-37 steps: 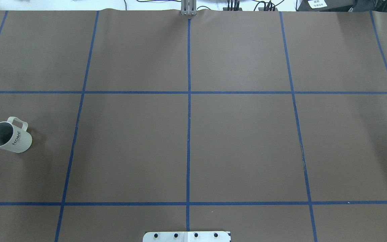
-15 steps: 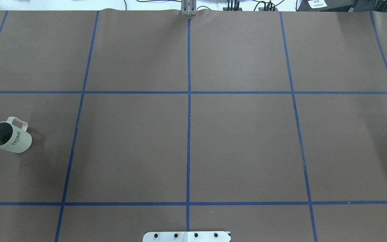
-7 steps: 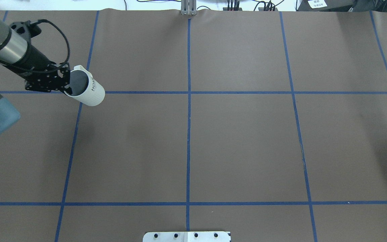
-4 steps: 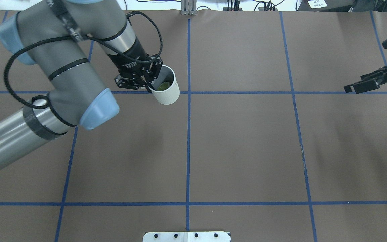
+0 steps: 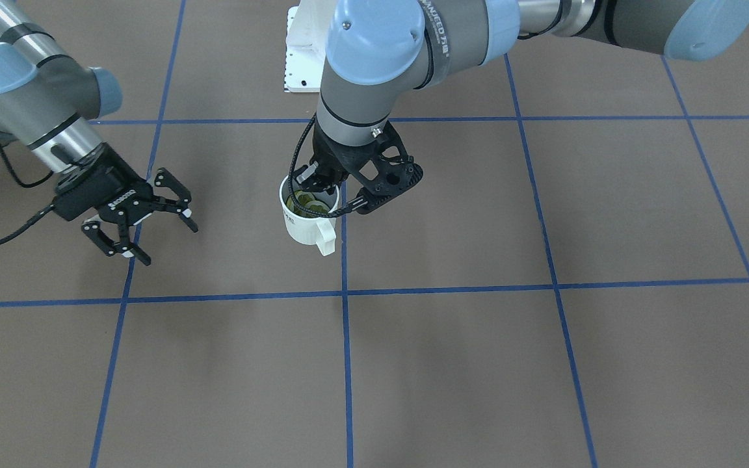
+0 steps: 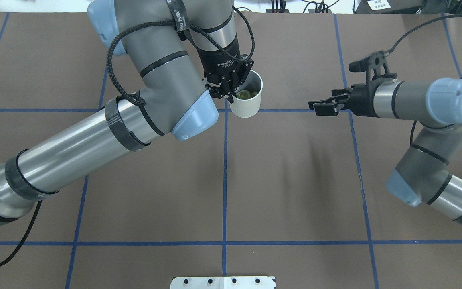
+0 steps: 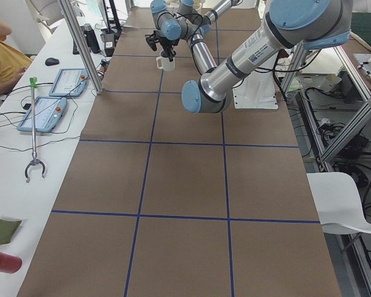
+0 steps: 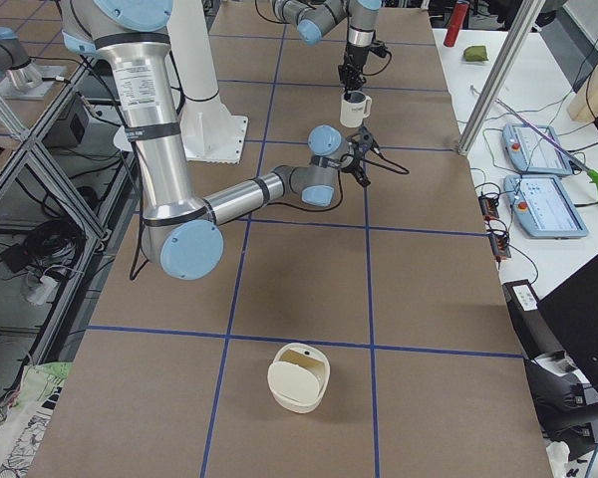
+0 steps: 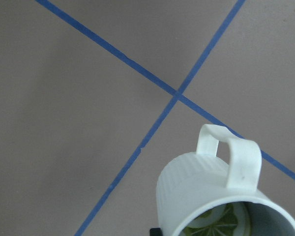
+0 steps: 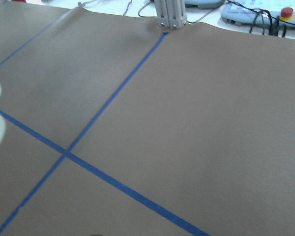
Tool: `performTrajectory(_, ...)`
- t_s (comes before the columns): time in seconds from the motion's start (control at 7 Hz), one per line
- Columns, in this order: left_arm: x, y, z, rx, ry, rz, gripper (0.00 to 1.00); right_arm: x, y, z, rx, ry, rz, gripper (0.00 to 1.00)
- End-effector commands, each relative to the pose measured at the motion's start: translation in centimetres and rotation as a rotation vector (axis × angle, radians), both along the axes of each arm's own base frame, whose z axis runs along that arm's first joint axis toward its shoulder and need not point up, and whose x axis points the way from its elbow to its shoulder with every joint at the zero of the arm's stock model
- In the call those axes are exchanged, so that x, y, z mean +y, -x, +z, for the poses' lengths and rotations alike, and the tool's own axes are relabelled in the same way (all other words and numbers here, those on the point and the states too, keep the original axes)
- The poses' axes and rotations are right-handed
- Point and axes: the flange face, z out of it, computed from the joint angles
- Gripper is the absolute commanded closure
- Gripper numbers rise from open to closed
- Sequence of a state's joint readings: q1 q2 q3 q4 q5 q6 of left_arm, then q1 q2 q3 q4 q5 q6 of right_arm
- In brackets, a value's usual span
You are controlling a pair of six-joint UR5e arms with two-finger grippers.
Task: Left arm hands cup to right arm to dump lemon
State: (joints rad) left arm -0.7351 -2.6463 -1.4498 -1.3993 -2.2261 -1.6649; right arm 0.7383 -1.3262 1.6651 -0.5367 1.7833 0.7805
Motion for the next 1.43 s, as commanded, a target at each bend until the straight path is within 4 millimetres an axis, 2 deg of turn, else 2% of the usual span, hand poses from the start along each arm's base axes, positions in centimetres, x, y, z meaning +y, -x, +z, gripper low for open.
performTrajectory(0.0, -0.5, 0.4, -1.0, -0.015, -0.017, -0.040, 1.00, 4.3, 6.6, -4.8, -0.066, -0.086, 0.119, 0.07)
performTrajectory(0.14, -1.8, 1.3, -0.7, -0.026, -0.006, -0.062, 1.00, 7.3, 9.6, -5.9, -0.073, -0.115, 0.218, 0.03)
performTrajectory(0.29, -3.2, 2.3, -0.3, -0.034, 0.026, -0.100, 1.00, 9.3, 11.1, -6.3, -0.076, -0.123, 0.246, 0.02)
performTrajectory(0.43, -4.2, 2.8, -0.1, -0.043, 0.044, -0.121, 1.00, 10.3, 12.2, -7.6, -0.097, -0.132, 0.258, 0.02)
performTrajectory(0.57, -4.6, 2.3, -0.4, -0.050, 0.077, -0.138, 1.00, 11.8, 13.6, -8.2, -0.101, -0.139, 0.308, 0.02)
performTrajectory(0.71, -4.9, 1.5, -1.0, -0.064, 0.127, -0.162, 1.00, 12.6, 14.2, -8.5, -0.093, -0.147, 0.349, 0.02)
performTrajectory(1.14, -4.4, 1.3, -1.2, -0.081, 0.160, -0.144, 1.00, 11.9, 14.6, -11.4, -0.120, -0.163, 0.414, 0.02)
performTrajectory(1.29, -4.2, 1.3, -1.1, -0.093, 0.172, -0.142, 1.00, 11.6, 14.6, -11.4, -0.115, -0.164, 0.456, 0.02)
